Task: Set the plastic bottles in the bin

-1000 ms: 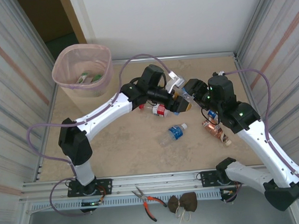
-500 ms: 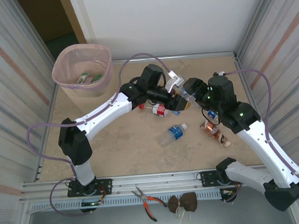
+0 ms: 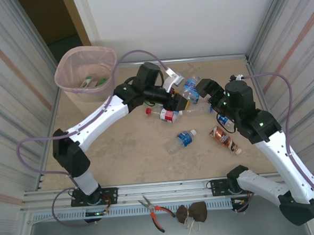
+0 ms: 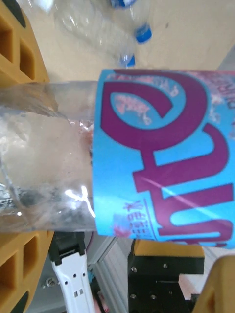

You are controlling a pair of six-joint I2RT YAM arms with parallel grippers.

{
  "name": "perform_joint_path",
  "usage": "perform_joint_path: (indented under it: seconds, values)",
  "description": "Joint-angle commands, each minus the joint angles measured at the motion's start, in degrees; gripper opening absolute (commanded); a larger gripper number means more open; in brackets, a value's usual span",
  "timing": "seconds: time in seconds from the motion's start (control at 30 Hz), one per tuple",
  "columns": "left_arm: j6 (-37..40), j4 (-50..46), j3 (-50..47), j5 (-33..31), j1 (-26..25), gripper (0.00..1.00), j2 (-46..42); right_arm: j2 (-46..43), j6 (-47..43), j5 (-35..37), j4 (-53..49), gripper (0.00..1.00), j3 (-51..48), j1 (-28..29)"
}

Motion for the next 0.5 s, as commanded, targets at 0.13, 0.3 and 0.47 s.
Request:
perform_joint_path:
  seconds: [0.13, 0.3, 0.47]
  values:
    - [6.00, -8.89, 1.27, -4.86, 7.23, 0.52, -9.28, -1.41, -2.86, 1.61, -1.72, 0.97, 1.63, -2.20]
    - [10.09, -17.85, 4.48, -10.89, 13.77, 0.53, -12.98, -0.81, -2.77, 0.54, -1.98, 0.96, 1.45, -3.11]
    - [14.05, -27.90, 10.67, -17.03, 21.08, 0.53, -14.00, -0.20, -2.50, 0.00, -1.63, 0.96, 1.45, -3.14]
